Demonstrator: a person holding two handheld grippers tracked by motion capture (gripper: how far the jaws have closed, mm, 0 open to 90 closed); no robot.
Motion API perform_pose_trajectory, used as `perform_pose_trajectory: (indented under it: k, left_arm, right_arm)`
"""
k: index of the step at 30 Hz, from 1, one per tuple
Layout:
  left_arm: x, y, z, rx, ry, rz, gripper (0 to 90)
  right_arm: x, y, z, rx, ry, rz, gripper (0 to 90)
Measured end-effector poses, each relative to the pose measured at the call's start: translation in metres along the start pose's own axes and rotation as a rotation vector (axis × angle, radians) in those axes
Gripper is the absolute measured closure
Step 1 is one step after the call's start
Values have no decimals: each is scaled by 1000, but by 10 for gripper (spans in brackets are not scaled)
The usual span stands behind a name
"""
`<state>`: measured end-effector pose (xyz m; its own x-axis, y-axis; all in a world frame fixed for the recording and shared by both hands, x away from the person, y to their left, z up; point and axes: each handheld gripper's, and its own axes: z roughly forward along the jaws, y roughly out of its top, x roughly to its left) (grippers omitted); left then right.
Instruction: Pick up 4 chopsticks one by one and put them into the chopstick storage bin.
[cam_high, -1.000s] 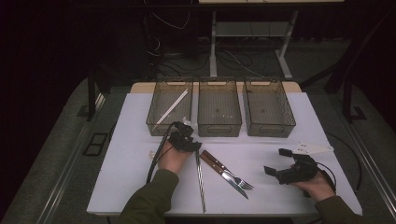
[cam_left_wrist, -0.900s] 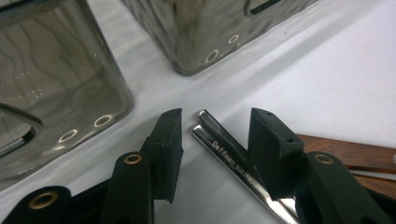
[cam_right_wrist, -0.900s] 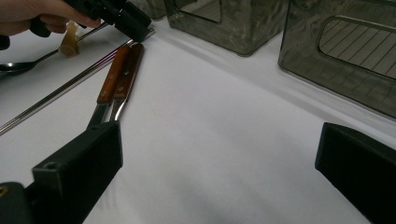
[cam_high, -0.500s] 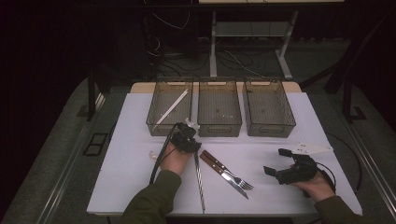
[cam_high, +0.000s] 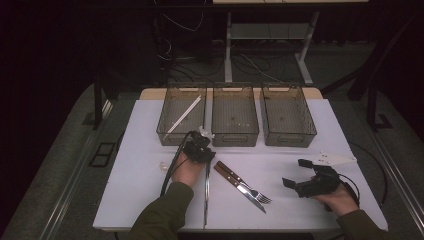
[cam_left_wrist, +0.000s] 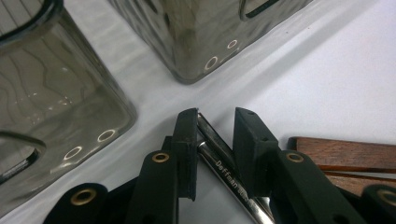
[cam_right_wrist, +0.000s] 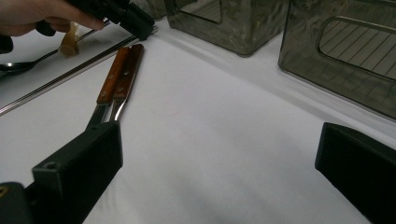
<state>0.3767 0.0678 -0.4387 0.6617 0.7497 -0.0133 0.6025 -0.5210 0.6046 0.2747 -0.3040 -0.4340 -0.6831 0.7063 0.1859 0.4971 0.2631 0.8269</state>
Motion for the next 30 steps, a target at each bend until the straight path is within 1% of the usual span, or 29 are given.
perform_pose_trajectory:
  k: [6,9,10,11,12,13,16,19,20,21,24,26,30]
  left_arm:
    - [0,1,1,-6,-7,20,729]
    - [1,1,1,-11,-14,23,736]
    - [1,0,1,-16,-22,18,731]
    - [2,0,1,-14,-36,16,691]
    - [2,0,-1,-16,-39,10,651]
    - [2,0,-3,-22,-37,15,627]
    - [0,-2,-14,-32,-35,4,602]
    - [-3,-8,-19,-8,-42,-2,591]
    - [-4,-11,-20,-5,-45,2,591]
    - [-5,-13,-20,-1,-46,-4,597]
    - [-6,-17,-16,20,-52,3,628]
    - [-6,-17,-15,15,-44,12,654]
    - [-6,-15,-12,3,-38,8,670]
  right_arm:
    - [0,0,0,0,0,0,9]
    - [0,0,0,-1,0,0,9]
    - [0,0,0,-1,0,0,9]
    - [0,0,0,-1,0,0,9]
    - [0,0,0,0,0,-1,8]
    - [0,0,0,-1,-1,-2,9]
    - [-1,0,0,-2,-2,-3,9]
    - [0,0,0,1,0,-1,9]
    - [0,0,0,1,0,0,8]
    - [0,0,0,0,0,-1,9]
    - [0,0,0,1,0,-3,8]
    - [0,0,0,2,-1,-4,9]
    - [0,0,0,4,-2,-3,9]
